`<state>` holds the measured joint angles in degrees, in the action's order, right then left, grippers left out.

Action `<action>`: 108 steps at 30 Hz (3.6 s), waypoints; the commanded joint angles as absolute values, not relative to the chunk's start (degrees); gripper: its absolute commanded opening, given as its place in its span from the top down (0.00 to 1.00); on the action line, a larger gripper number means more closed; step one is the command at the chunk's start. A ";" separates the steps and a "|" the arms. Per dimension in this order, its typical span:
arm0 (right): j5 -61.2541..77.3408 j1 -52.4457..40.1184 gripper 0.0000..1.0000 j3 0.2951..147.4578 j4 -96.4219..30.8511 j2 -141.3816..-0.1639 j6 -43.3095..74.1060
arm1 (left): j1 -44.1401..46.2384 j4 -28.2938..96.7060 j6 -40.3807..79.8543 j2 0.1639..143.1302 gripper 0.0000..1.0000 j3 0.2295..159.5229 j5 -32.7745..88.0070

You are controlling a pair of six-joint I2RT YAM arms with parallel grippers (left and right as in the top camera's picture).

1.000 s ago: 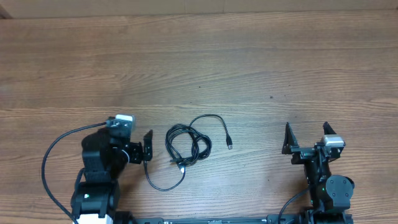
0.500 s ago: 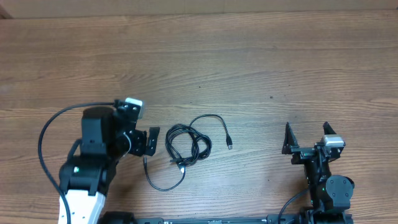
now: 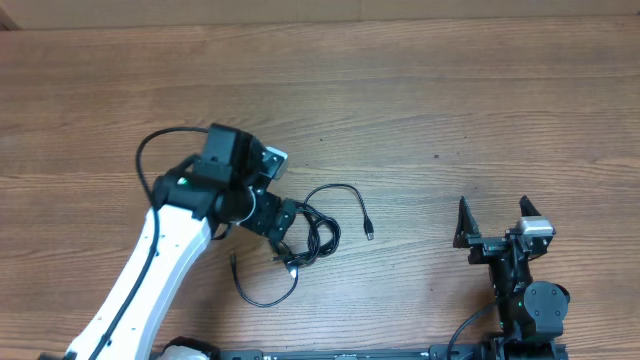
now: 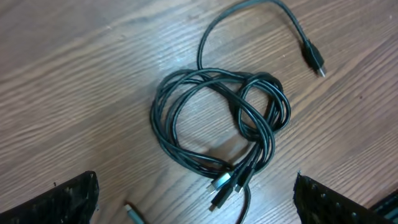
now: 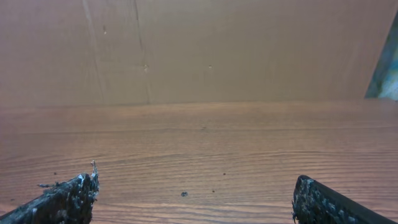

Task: Untangle cables
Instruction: 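Lower the left gripper and grasp the black cable bundle, then lift the grasped cable bundle up and back with the left gripper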

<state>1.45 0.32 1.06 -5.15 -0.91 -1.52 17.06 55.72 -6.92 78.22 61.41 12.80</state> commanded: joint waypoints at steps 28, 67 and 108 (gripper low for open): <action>1.17 0.05 0.00 0.49 -4.82 -0.43 -1.34 | 17.43 55.05 -4.67 95.42 0.00 62.61 11.62; 1.15 0.05 0.00 0.49 -4.82 -0.43 -1.34 | 17.45 52.58 -4.67 107.79 0.96 62.63 5.61; 1.15 0.05 0.00 0.49 -4.82 -0.43 -1.34 | 17.30 61.58 -5.91 86.43 0.96 85.14 30.87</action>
